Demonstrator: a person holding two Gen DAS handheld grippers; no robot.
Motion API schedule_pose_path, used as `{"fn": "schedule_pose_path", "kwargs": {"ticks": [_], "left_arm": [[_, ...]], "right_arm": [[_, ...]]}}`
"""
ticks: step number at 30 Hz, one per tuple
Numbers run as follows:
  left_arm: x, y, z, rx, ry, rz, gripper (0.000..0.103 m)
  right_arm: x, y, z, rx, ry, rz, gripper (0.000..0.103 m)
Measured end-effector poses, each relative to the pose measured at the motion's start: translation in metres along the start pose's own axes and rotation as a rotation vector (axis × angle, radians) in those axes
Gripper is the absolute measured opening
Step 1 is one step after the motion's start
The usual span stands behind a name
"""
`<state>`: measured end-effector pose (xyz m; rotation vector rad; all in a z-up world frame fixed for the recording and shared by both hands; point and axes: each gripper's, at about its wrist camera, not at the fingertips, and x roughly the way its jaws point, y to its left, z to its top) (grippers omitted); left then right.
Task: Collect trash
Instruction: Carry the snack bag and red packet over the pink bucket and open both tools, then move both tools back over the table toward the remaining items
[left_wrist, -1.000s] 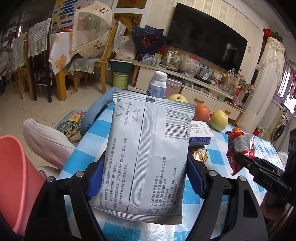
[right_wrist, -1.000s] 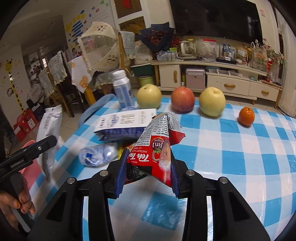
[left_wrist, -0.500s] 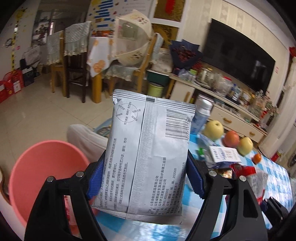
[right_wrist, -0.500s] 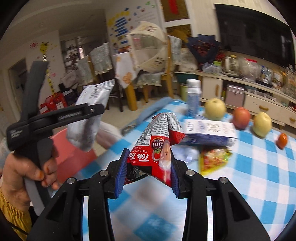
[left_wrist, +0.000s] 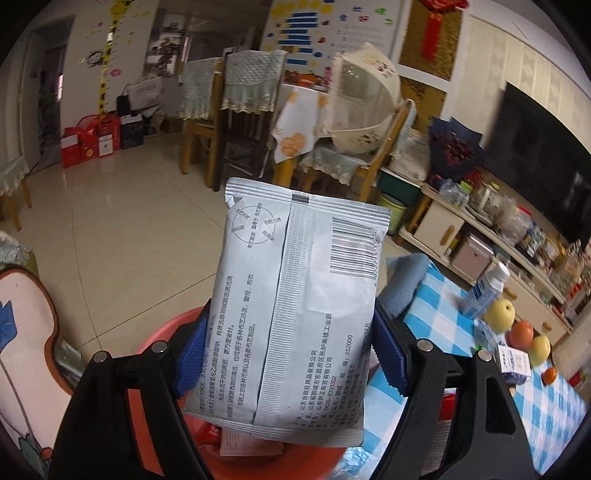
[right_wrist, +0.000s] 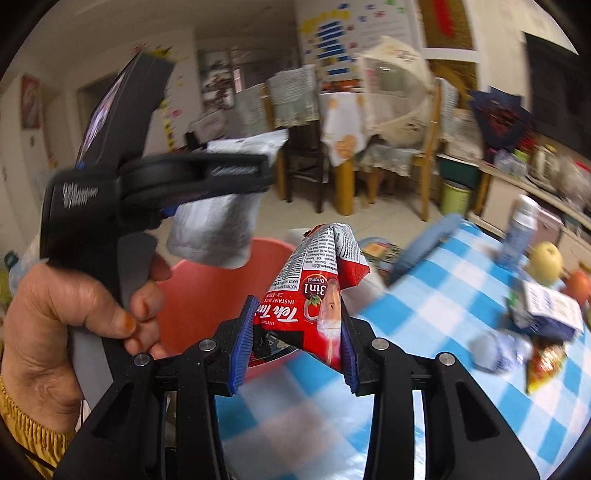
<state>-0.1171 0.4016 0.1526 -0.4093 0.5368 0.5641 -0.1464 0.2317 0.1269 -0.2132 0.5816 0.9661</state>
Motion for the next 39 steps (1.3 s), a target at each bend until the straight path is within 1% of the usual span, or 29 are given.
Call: {"fn": "schedule_pose_path", "kwargs": {"ticks": [3,5,6,8,9,11,12,13,15,18,24,28,35,39], "left_arm": [[0.002,0.014,0.004,-0.019,0.000,0.025,0.078],[0.005,0.021,0.006,-0.003,-0.008,0.080,0.078],[0.007,0.026,0.007,0.008,-0.003,0.119,0.078],[0.013,0.031,0.009,0.000,0.004,0.148,0.081],[0.014,0.036,0.009,-0.018,0.008,0.148,0.084],[0.018,0.045,0.009,-0.058,0.024,0.125,0.085],[0.019,0.048,0.010,-0.073,0.030,0.121,0.088],[0.020,0.049,0.010,-0.081,0.031,0.120,0.088],[0.018,0.049,0.009,-0.084,0.026,0.111,0.089],[0.016,0.043,0.007,-0.070,0.006,0.090,0.091],[0.012,0.025,0.005,-0.017,-0.030,0.062,0.092],[0.013,0.015,0.004,-0.002,-0.030,0.056,0.092],[0.017,-0.009,-0.004,0.057,0.004,0.026,0.092],[0.021,-0.018,-0.009,0.064,0.044,-0.046,0.092]], "right_arm": [[0.021,0.020,0.006,-0.045,0.021,0.029,0.041],[0.035,0.028,0.007,-0.054,0.039,0.062,0.042],[0.042,0.031,0.008,-0.057,0.051,0.073,0.043],[0.053,0.034,0.005,-0.051,0.069,0.069,0.044],[0.056,0.033,0.005,-0.046,0.076,0.064,0.044],[0.057,0.029,0.003,-0.019,0.071,0.044,0.056],[0.057,0.028,0.003,-0.003,0.063,0.022,0.071],[0.053,0.026,0.001,0.013,0.052,0.013,0.077],[0.045,0.020,-0.003,0.029,0.045,0.000,0.079],[0.031,0.014,-0.010,0.036,0.032,-0.049,0.086],[0.008,-0.001,-0.024,0.020,0.027,-0.130,0.088],[-0.005,-0.012,-0.033,0.028,0.038,-0.163,0.089],[-0.024,-0.025,-0.050,0.028,0.057,-0.207,0.089],[-0.032,-0.028,-0.058,0.016,0.063,-0.238,0.090]]}}
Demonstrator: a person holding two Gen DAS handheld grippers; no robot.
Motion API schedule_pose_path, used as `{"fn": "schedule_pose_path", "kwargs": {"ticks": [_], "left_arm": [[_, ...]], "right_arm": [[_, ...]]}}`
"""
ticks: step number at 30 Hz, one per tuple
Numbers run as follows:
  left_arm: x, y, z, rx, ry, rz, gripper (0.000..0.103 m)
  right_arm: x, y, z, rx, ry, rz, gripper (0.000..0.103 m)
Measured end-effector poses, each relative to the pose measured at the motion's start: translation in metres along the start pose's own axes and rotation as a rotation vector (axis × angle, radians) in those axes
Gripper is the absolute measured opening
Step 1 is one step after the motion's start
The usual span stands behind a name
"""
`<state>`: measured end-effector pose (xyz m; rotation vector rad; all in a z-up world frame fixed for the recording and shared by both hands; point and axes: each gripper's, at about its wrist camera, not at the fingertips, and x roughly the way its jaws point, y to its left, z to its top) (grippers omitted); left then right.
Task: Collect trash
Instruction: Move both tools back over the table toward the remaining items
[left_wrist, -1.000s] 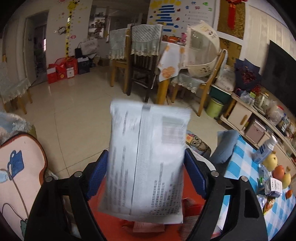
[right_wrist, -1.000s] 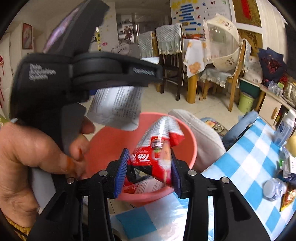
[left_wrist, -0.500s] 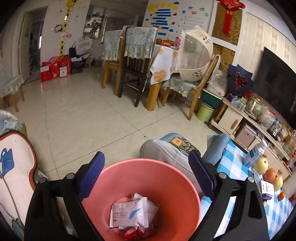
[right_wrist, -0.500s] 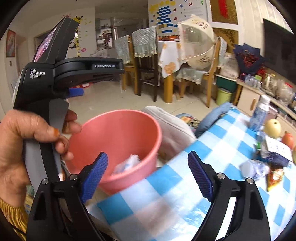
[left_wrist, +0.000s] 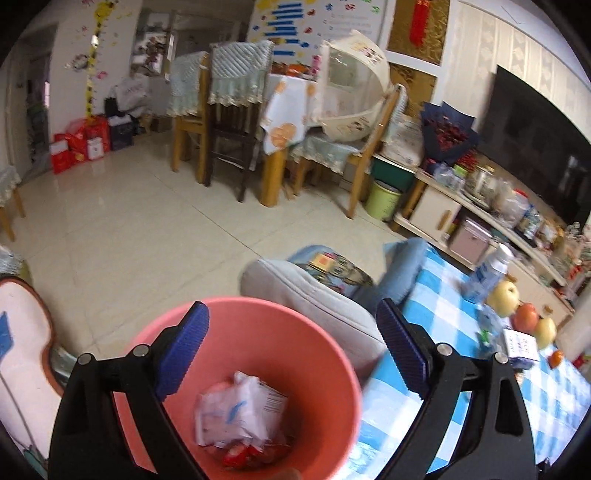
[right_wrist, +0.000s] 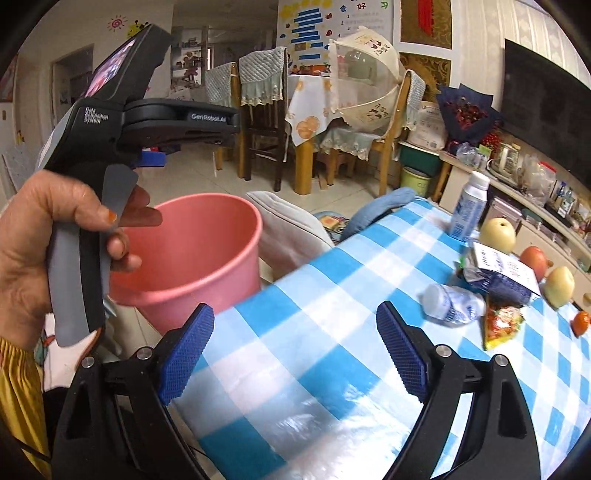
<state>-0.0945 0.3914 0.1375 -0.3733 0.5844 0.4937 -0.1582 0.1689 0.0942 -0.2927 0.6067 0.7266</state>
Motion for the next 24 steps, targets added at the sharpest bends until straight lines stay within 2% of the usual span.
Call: {"fn": "schedule_pose_path", "kwargs": {"ticks": [2,5,9,15,24], "left_arm": [[0.003,-0.005,-0.003,-0.009,0.023,-0.039,0.092],[0.007,-0.014,-0.009,-0.001,0.038,-0.060,0.092],[0.010,-0.029,-0.016,0.046,0.045,-0.058,0.092],[0.024,-0.050,-0.028,0.083,0.119,-0.098,0.092],[0.031,-0.081,-0.038,0.123,0.136,-0.146,0.092]], "right_arm": [[-0.004,-0.004,-0.004,-0.002,-0.003,-0.011,0.091],[-0.010,-0.010,-0.010,0.000,-0.006,-0.027,0.091],[-0.016,-0.020,-0.018,0.019,-0.011,-0.046,0.092],[-0.024,-0.039,-0.027,0.060,-0.022,-0.053,0.092],[-0.035,-0.081,-0.044,0.127,-0.029,-0.090,0.092]]}}
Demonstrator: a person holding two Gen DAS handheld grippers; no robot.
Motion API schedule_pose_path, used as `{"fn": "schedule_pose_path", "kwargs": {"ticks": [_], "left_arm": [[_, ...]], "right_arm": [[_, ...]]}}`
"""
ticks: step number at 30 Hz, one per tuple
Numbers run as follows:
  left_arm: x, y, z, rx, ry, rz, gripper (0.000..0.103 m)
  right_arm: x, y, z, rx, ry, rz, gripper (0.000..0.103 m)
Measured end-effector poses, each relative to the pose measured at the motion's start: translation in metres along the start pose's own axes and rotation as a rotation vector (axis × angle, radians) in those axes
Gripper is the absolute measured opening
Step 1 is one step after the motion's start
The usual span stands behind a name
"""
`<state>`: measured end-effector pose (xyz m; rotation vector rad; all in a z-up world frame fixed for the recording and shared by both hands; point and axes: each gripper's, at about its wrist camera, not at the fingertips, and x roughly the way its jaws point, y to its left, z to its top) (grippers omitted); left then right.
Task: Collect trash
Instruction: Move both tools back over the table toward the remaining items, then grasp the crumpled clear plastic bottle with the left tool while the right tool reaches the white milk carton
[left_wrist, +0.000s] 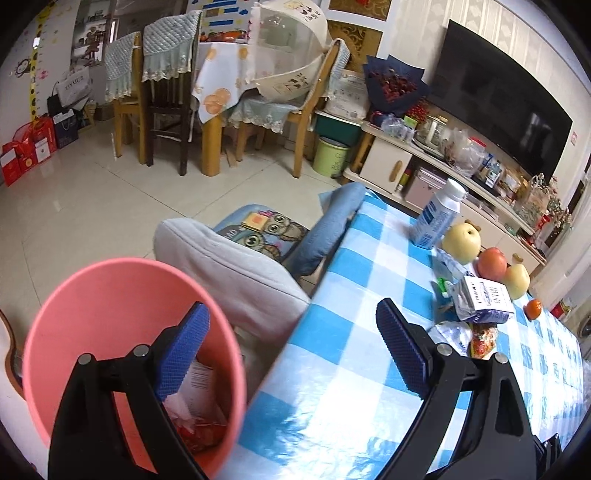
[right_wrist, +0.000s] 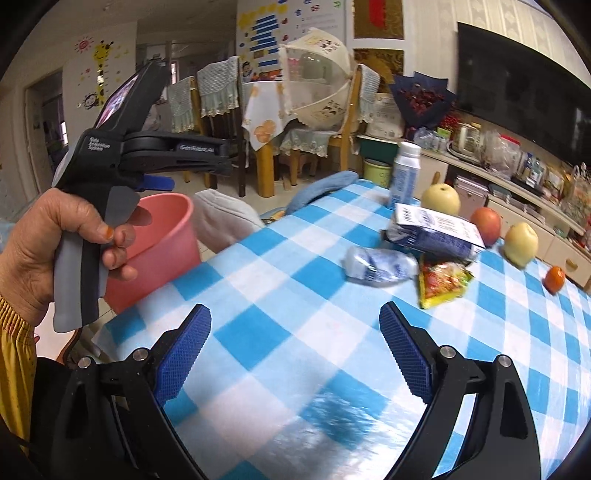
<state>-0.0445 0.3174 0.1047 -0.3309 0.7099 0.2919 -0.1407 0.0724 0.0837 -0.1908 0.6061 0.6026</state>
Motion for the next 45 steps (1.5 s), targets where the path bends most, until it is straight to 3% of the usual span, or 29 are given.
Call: {"fn": "schedule_pose_path", "kwargs": {"ticks": [5,10,17,24,32,35,39,43,45], "left_arm": [[0.016,-0.028,-0.004,0.002,0.048,-0.067,0.092],[0.028,-0.076,0.000,0.096,0.052,-0.073,0.092],[0.061,-0.158,0.035,0.132,0.079,-0.162,0.092],[0.130,-0.220,0.062,0.141,0.210,-0.150,0.071],[0.200,-0.249,0.053,0.172,0.353,-0.088,0.054],[0.211,-0.258,0.043,0.214,0.400,-0.100,0.045],[0.208,-0.268,0.031,0.239,0.399,-0.134,0.036],[0.201,-0.281,0.008,0.294,0.448,-0.157,0.029],[0.191,-0.282,-0.003,0.290,0.435,-0.171,0.029]], "right_arm": [[-0.005,-0.038,-0.008,0.041,0.007,-0.061,0.092],[-0.009,-0.083,-0.019,0.119,0.045,-0.124,0.092],[-0.017,-0.126,-0.032,0.214,0.104,-0.127,0.092],[-0.030,-0.145,-0.035,0.263,0.103,-0.101,0.092],[-0.035,-0.159,-0.037,0.314,0.123,-0.069,0.092],[-0.038,-0.164,-0.037,0.321,0.123,-0.074,0.092],[-0.041,-0.170,-0.039,0.342,0.120,-0.083,0.092],[-0.045,-0.178,-0.039,0.360,0.115,-0.106,0.092],[-0.047,-0.183,-0.040,0.369,0.112,-0.119,0.092]]}}
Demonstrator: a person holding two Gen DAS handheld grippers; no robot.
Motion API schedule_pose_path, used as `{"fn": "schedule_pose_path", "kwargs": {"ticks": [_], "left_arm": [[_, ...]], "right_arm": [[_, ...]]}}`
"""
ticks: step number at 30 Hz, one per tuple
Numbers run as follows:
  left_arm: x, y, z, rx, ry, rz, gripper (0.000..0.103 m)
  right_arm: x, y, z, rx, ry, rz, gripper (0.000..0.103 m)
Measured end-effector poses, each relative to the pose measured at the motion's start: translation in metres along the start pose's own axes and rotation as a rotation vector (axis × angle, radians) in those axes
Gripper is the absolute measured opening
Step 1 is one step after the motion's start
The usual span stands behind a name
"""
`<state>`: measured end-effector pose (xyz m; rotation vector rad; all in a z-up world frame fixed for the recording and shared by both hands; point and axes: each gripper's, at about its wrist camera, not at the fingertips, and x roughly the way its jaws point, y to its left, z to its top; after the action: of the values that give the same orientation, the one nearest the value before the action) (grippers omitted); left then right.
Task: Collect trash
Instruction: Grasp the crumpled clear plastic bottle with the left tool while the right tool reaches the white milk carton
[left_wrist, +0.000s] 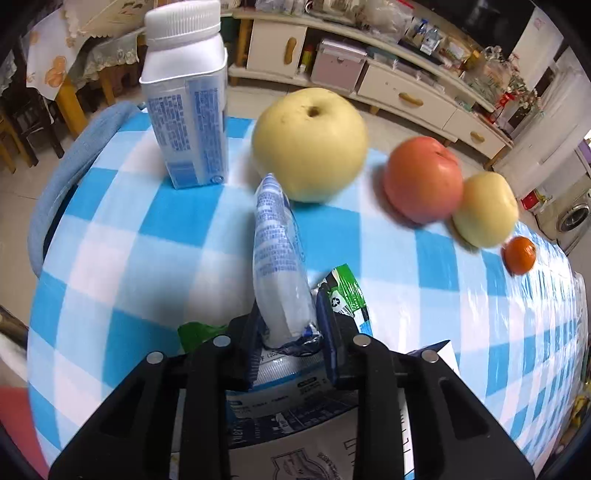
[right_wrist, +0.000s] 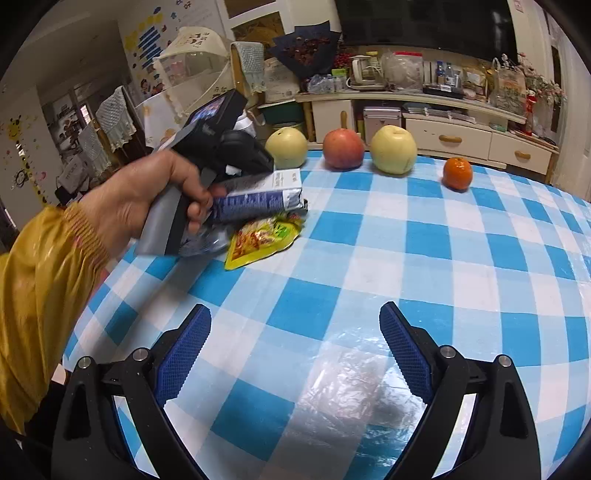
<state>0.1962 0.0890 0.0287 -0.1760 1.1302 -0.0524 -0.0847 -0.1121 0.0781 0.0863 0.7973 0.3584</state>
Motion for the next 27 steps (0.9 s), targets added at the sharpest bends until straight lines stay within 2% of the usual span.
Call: {"fn": "schedule_pose_path", "kwargs": {"ticks": [8,15,17,19,20,21,24,27], "left_arm": [[-0.020,-0.027,-0.060,0.036,0.005,-0.097,0.029],[-0.037,-0.044,-0.106,0.047,-0.007,-0.193,0.029],[-0.046,-0.046,-0.114,0.065,-0.016,-0.227,0.033],[-0.059,-0.044,-0.121,0.085,-0.034,-0.238,0.050],[-0.069,-0.041,-0.126,0.091,-0.056,-0.236,0.055],[-0.079,-0.038,-0.131,0.093,-0.085,-0.228,0.060],[-0.108,-0.016,-0.143,0.085,-0.151,-0.195,0.066],[-0.129,0.015,-0.156,0.049,-0.217,-0.112,0.072]], "right_arm": [[0.002,-0.026,0.001,0.057,0.013,-0.064,0.092],[0.005,-0.043,0.000,0.120,0.033,-0.039,0.092],[0.008,-0.045,-0.001,0.137,0.048,-0.010,0.092],[0.011,-0.045,-0.001,0.147,0.064,0.016,0.092],[0.012,-0.045,-0.001,0.149,0.067,0.023,0.092],[0.013,-0.044,-0.001,0.152,0.071,0.035,0.092],[0.018,-0.041,-0.002,0.162,0.094,0.080,0.092],[0.020,-0.031,-0.001,0.141,0.101,0.108,0.092]]}}
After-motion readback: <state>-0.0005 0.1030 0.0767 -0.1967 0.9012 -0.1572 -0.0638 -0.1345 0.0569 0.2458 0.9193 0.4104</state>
